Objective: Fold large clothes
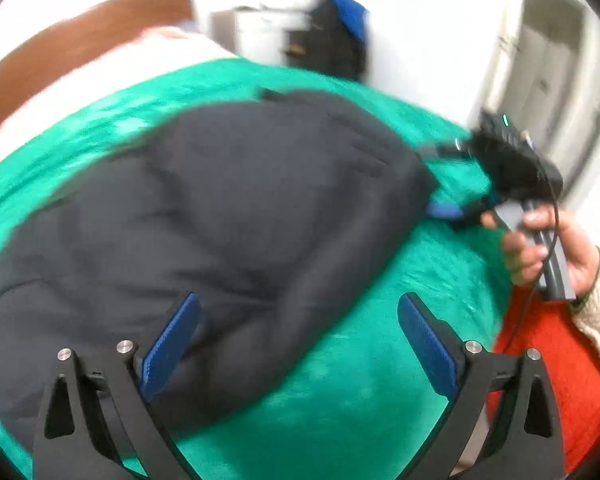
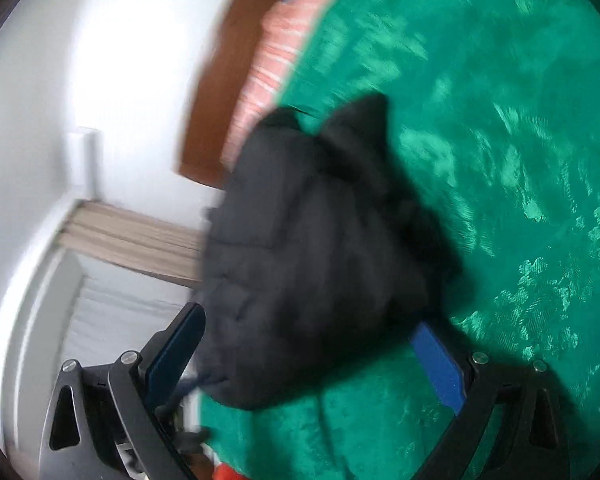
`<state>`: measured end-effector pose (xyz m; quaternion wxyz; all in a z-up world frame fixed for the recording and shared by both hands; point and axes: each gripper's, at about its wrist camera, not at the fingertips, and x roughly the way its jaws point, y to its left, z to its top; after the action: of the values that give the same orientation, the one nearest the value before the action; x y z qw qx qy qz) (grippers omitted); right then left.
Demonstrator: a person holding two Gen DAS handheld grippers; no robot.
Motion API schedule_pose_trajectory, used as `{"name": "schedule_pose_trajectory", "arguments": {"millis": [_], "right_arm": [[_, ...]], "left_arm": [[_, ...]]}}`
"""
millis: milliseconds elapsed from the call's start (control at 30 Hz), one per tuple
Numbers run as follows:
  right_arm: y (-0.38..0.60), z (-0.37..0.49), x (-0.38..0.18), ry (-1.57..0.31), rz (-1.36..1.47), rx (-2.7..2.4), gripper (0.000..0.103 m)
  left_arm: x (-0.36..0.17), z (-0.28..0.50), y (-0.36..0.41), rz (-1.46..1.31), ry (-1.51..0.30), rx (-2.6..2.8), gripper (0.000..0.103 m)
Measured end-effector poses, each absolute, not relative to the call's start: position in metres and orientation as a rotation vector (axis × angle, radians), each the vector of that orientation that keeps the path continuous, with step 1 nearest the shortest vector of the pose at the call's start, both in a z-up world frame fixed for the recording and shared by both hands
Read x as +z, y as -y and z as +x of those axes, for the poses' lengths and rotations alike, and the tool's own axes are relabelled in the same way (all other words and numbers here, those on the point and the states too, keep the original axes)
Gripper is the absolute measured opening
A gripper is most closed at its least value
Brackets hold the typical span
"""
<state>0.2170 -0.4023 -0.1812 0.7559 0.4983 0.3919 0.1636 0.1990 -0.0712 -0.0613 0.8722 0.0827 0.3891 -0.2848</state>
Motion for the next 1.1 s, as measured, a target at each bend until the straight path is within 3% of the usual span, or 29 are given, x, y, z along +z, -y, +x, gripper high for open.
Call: {"name": "schedule_pose_trajectory", "arguments": {"millis": [100,200,233,267,300,367,533,667,800,933,1100], "right_arm": [[0.394,0.246,-0.18,-0.85,1.092,0.352,0.103],[0.379,0.27,-0.177,-0.864,1.0,0.313,0.098],[0.371,0.274,-0.167,-0.855,0.927,0.286,0.092],[0.363,0.275,-0.154,-0.844,0.85,0.266,0.068],[0.353,0.274,-0.136,-0.826,0.761,0.249,0.054],[0.323,0.263,-0.086,-0.755,0.537,0.227,0.046],[0.212,0.234,0.012,-0.587,0.026,0.253,0.044],[0.099,0.22,0.034,-0.498,-0.286,0.315,0.044],[-0.004,0.214,0.008,-0.464,-0.542,0.399,0.044],[-0.093,0.193,-0.051,-0.455,-0.81,0.502,0.044],[-0.12,0.184,-0.077,-0.409,-0.895,0.521,0.045]], "left_arm": [[-0.074,0.222,0.022,-0.008,-0.852,-0.486,0.099],[-0.103,0.235,0.011,-0.021,-0.921,-0.462,0.099],[-0.11,0.235,0.018,0.047,-0.919,-0.451,0.099],[-0.115,0.234,0.025,0.109,-0.912,-0.433,0.099],[-0.115,0.232,0.027,0.129,-0.909,-0.423,0.099],[-0.106,0.229,0.019,0.075,-0.921,-0.438,0.099],[-0.068,0.214,-0.057,-0.17,-0.877,-0.427,0.098],[-0.042,0.189,-0.157,-0.378,-0.814,-0.29,0.098],[-0.04,0.169,-0.234,-0.49,-0.778,-0.171,0.098],[-0.049,0.165,-0.278,-0.578,-0.796,-0.129,0.098],[-0.047,0.165,-0.299,-0.692,-0.775,-0.189,0.098]]}}
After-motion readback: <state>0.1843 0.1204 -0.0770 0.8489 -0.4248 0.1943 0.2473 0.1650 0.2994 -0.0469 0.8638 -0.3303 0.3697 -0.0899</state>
